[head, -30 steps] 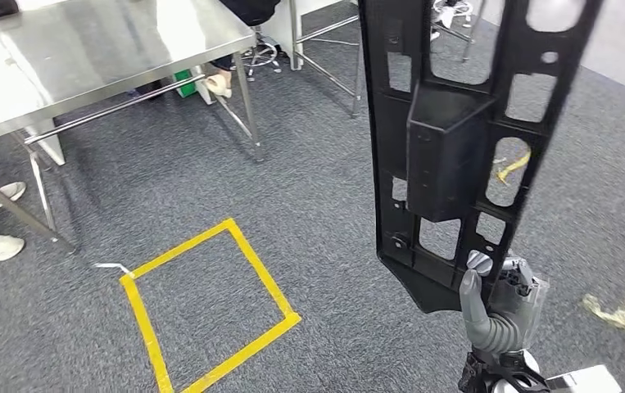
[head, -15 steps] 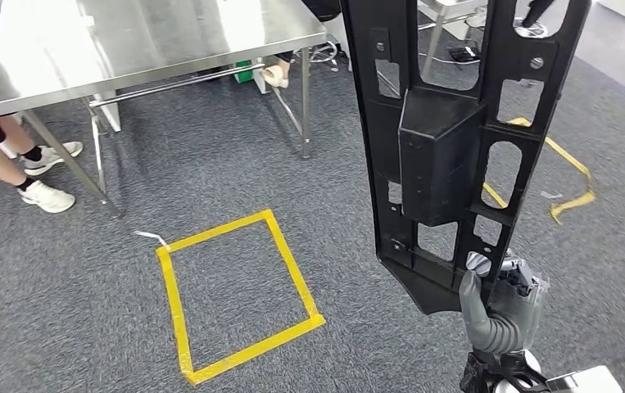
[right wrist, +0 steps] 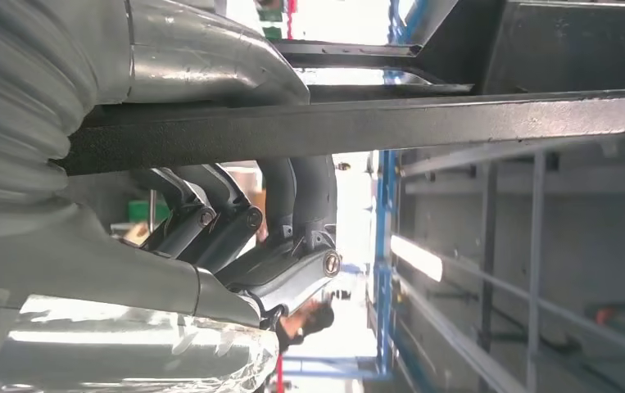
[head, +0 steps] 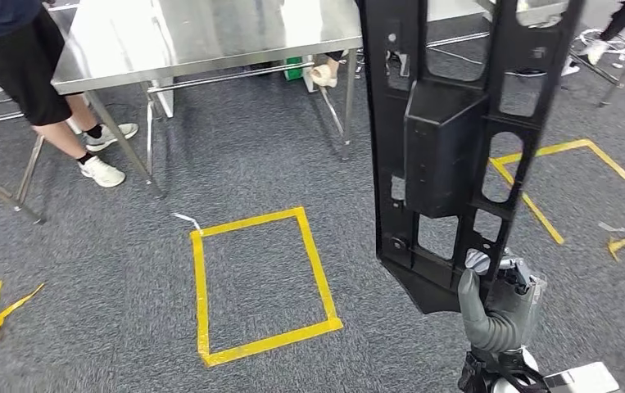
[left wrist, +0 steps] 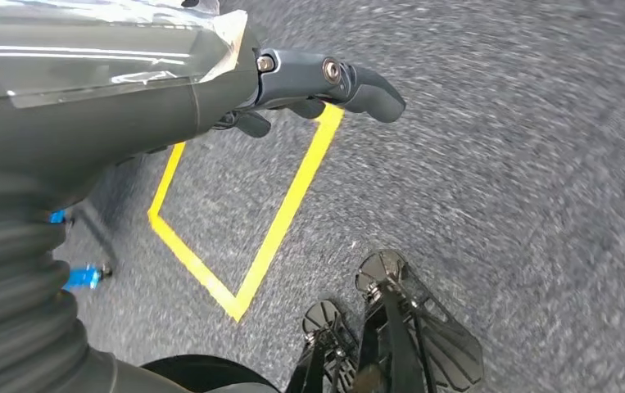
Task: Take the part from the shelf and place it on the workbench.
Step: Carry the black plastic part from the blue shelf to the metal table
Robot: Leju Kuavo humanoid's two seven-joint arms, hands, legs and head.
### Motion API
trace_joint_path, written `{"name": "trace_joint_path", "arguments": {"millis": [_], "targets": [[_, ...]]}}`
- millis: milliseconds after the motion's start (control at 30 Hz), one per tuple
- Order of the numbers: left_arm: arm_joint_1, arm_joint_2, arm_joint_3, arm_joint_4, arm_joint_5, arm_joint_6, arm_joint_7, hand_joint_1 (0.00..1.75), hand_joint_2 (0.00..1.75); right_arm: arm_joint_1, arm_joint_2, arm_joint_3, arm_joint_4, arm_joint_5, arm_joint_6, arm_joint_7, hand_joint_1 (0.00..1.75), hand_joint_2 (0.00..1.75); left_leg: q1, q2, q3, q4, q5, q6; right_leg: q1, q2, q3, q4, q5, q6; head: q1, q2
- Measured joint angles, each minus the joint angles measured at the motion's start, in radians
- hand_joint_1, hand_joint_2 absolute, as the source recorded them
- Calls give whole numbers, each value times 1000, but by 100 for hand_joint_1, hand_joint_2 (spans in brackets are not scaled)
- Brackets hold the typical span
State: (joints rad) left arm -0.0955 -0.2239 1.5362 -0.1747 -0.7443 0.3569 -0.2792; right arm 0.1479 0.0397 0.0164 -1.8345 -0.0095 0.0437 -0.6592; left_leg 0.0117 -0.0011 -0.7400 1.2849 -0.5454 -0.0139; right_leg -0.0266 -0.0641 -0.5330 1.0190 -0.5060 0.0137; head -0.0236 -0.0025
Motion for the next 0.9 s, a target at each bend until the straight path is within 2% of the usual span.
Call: {"name": "trace_joint_path", "arguments": {"millis": [33, 67, 133, 167, 233, 267, 333, 367, 400, 433, 467, 500, 533, 567, 600, 633, 667, 733, 800, 833, 900], "targets": [[0, 0, 0, 0, 0, 1, 0, 0, 175, 0, 0, 0, 0, 0, -1, 0, 175, 175, 0, 10, 33, -60, 33, 3, 1, -11, 3, 0, -2, 0, 0, 0], [-1, 1, 0, 0, 0, 3, 0, 0, 175, 0, 0, 0, 0, 1, -2, 0, 175, 175, -2, 31, 73, -134, 62, 8, 2, -22, 7, 0, -5, 2, 0, 0], [-4, 1, -1, 0, 0, 6, -1, 0, 175, 0, 0, 0, 0, 1, -4, 0, 175, 175, -9, 61, 130, -236, 92, 18, 10, -40, 12, 0, -12, 10, 2, 0], [-5, 1, -1, 0, 0, 6, -2, 0, 175, -1, 0, 0, 0, 1, -4, 0, 175, 175, -13, 64, 137, -252, 92, 23, 14, -49, 14, 0, -14, 15, 3, 0], [-6, 0, -2, 0, 0, 8, -4, 0, 175, -1, -1, 0, -1, 0, -5, 0, 175, 175, -19, 41, 133, -255, 93, 33, 16, -67, 18, -3, -17, 25, 6, 0], [-5, 0, -2, 0, 0, 8, -5, 0, 175, -1, -1, 0, -1, 0, -5, 0, 175, 175, -18, 29, 135, -260, 96, 39, 15, -61, 19, 1, -21, 30, 6, 0], [-6, -1, -2, 0, 0, 9, -6, 0, 175, -2, -2, 0, -3, 0, -5, 0, 175, 175, -12, 8, 140, -270, 104, 51, 13, -11, -3, 48, -48, 33, 9, 0], [-8, -2, -3, 0, 0, 10, -7, 0, 175, -2, -3, 0, -4, -1, -5, 0, 175, 175, -9, -2, 140, -272, 106, 55, 10, 22, -33, 106, -72, 30, 12, 0], [-11, -4, -3, 1, 0, 10, -7, 0, 175, -1, -5, -1, -4, -1, -5, 0, 175, 175, -8, -14, 139, -272, 107, 58, 10, 43, -68, 174, -98, 27, 14, 0], [-13, -5, -3, 1, 1, 10, -7, 0, 175, 0, -6, -1, -4, -1, -6, 0, 175, 175, -8, -28, 137, -272, 108, 59, 10, 53, -101, 236, -117, 26, 15, 0], [-14, -6, -3, 1, 1, 10, -7, 0, 175, 0, -8, -2, -3, -1, -6, 0, 175, 175, -8, -41, 136, -272, 108, 59, 10, 58, -124, 274, -123, 30, 16, 0], [-14, -8, -3, 1, 2, 11, -7, 0, 175, -1, -9, -2, -3, 0, -8, 0, 175, 175, -7, -52, 137, -271, 108, 59, 8, 59, -126, 270, -112, 38, 16, 0], [-14, -8, -3, 1, 4, 12, -8, 0, 175, -1, -10, -3, -3, 3, -11, 0, 175, 175, -5, -62, 138, -270, 108, 58, 6, 60, -109, 225, -85, 49, 17, 0], [-14, -9, -3, 1, 6, 12, -9, 0, 175, -2, -10, -3, -3, 8, -16, 0, 175, 175, -4, -71, 140, -269, 107, 55, 1, 63, -79, 154, -52, 61, 17, 0], [-15, -10, -3, 1, 8, 12, -11, 0, 175, -2, -11, -4, -3, 14, -21, -1, 175, 175, -5, -78, 140, -265, 105, 50, -1, 68, -51, 87, -24, 68, 19, 0], [-15, -11, -3, 1, 10, 12, -13, 0, 175, -2, -11, -4, -4, 19, -26, -1, 175, 175, -7, -83, 139, -262, 103, 44, -3, 73, -30, 37, -4, 67, 20, 0], [-16, -12, -3, 1, 11, 12, -16, 0, 175, -1, -11, -4, -5, 23, -30, -1, 175, 175, -9, -86, 136, -260, 102, 39, -4, 78, -21, 13, 5, 60, 20, 0], [-17, -12, -3, 1, 12, 13, -18, 0, 175, 2, -11, -5, -6, 27, -34, -1, 175, 175, -9, -89, 134, -261, 103, 29, -1, 78, -21, 10, 9, 38, 18, 0], [-18, -12, -3, 1, 12, 15, -19, 0, 175, 2, -10, -7, -10, 29, -36, -1, 175, 175, -7, -65, 127, -245, 90, 21, -3, 74, -20, 9, 13, 22, 15, 0], [-19, -12, -3, 1, 12, 17, -19, 0, 175, 4, -9, -9, -13, 29, -37, -1, 175, 175, -6, -47, 113, -212, 69, 17, -4, 71, -20, 8, 14, 14, 12, 0], [-23, -12, -3, 1, 12, 19, -20, 0, 175, 7, -7, -14, -18, 29, -38, -1, 175, 175, -4, -13, 55, -90, 5, 10, -2, 62, -20, 7, 12, 3, 6, 0]]}}
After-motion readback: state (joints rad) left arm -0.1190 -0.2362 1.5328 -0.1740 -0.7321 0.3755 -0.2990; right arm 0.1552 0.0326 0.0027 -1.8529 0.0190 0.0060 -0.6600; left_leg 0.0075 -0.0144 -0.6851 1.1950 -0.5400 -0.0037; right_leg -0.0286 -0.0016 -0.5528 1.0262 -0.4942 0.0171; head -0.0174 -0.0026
